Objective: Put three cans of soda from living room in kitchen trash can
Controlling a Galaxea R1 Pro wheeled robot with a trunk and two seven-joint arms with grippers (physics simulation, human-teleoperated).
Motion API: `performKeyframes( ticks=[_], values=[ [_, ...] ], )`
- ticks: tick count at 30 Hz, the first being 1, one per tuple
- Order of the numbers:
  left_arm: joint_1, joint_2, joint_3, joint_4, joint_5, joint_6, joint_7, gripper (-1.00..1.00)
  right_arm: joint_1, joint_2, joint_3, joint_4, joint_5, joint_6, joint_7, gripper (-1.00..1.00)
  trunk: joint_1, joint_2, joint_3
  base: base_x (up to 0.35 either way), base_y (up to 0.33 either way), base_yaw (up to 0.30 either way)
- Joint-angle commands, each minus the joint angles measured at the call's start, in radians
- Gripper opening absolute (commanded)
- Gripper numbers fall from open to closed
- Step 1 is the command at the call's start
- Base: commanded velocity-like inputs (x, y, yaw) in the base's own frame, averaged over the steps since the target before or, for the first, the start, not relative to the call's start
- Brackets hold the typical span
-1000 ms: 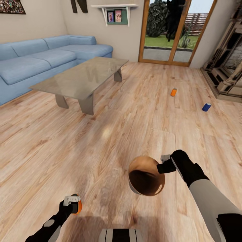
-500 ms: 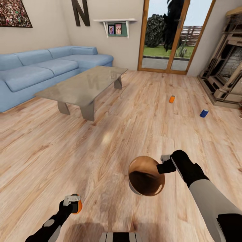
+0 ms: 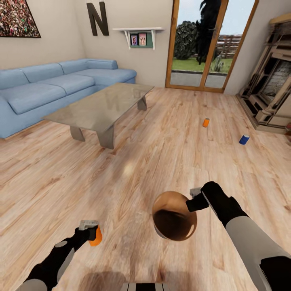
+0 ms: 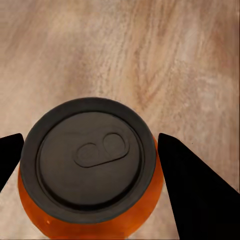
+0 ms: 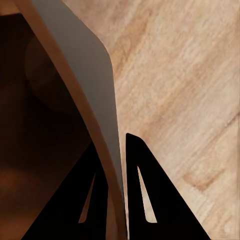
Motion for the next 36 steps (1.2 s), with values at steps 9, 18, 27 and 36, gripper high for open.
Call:
performKeyframes(
  ticks=[9, 18, 27, 36],
  values=[
    [-0.005, 0.045, 0.010, -0.682, -0.004, 0.621, -0.110, -1.00, 0.000, 0.000, 0.008, 0.002, -0.024, 0.005, 0.008, -1.00, -0.035, 0.063, 0.028, 0.000, 0.000, 0.000],
    [-0.107, 0.066, 0.001, -0.841, -0.008, 0.868, -0.136, -1.00, -0.001, 0.001, 0.039, 0.003, -0.024, 0.005, 0.066, -1.00, -0.069, 0.126, 0.056, 0.000, 0.000, 0.000],
    [-0.353, 0.056, -0.120, -0.842, -0.013, 1.005, -0.312, -1.00, -0.004, 0.035, 0.058, 0.034, -0.023, 0.005, 0.094, -1.00, -0.104, 0.189, 0.085, 0.000, 0.000, 0.000],
    [-0.477, -0.066, -0.318, -0.839, -0.011, 1.005, -0.363, -1.00, -0.014, 0.089, 0.060, 0.113, -0.022, 0.005, 0.095, -1.00, -0.138, 0.252, 0.113, 0.000, 0.000, 0.000]
  ],
)
